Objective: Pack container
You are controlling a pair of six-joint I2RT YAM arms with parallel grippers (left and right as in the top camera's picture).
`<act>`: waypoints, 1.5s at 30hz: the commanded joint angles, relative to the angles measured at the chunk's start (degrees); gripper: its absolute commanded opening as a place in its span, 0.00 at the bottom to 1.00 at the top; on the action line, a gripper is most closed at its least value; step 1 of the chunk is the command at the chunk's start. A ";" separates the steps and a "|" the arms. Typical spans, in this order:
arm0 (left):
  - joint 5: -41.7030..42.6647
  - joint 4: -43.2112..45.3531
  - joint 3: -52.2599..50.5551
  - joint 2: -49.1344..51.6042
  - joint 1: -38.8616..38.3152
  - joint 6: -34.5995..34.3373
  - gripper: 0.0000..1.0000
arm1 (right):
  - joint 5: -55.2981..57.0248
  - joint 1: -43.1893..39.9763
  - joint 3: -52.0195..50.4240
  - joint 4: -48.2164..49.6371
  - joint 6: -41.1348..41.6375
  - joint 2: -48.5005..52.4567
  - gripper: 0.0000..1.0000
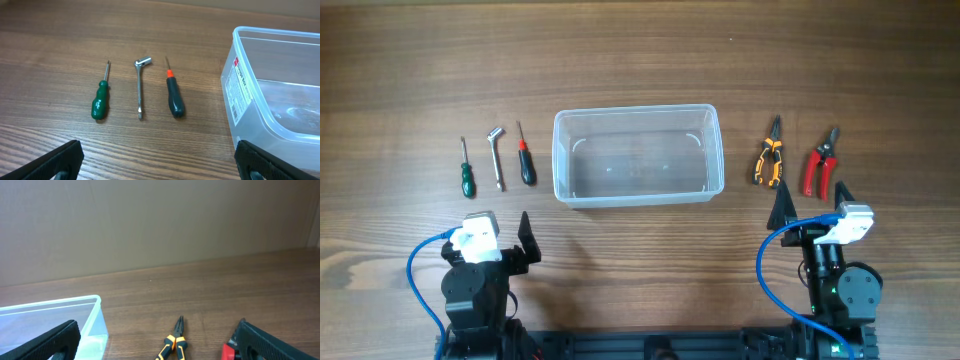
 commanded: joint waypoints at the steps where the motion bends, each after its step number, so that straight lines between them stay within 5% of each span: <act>1: -0.35 0.04 -0.33 -0.42 -0.31 0.07 1.00 | -0.46 -0.28 -0.07 0.20 -0.79 -0.50 1.00; 39: 2.49 3.26 0.52 -0.39 -0.31 0.04 1.00 | -0.46 -0.28 -0.07 0.20 -0.79 -0.50 1.00; 42: -2.12 3.48 4.94 3.32 -0.28 -2.38 1.00 | -0.46 -0.28 -0.07 0.20 -0.76 -0.50 1.00; 45: -3.19 7.02 11.78 20.09 -0.28 -10.16 1.00 | -0.46 -0.28 -0.07 0.20 -0.79 -0.50 1.00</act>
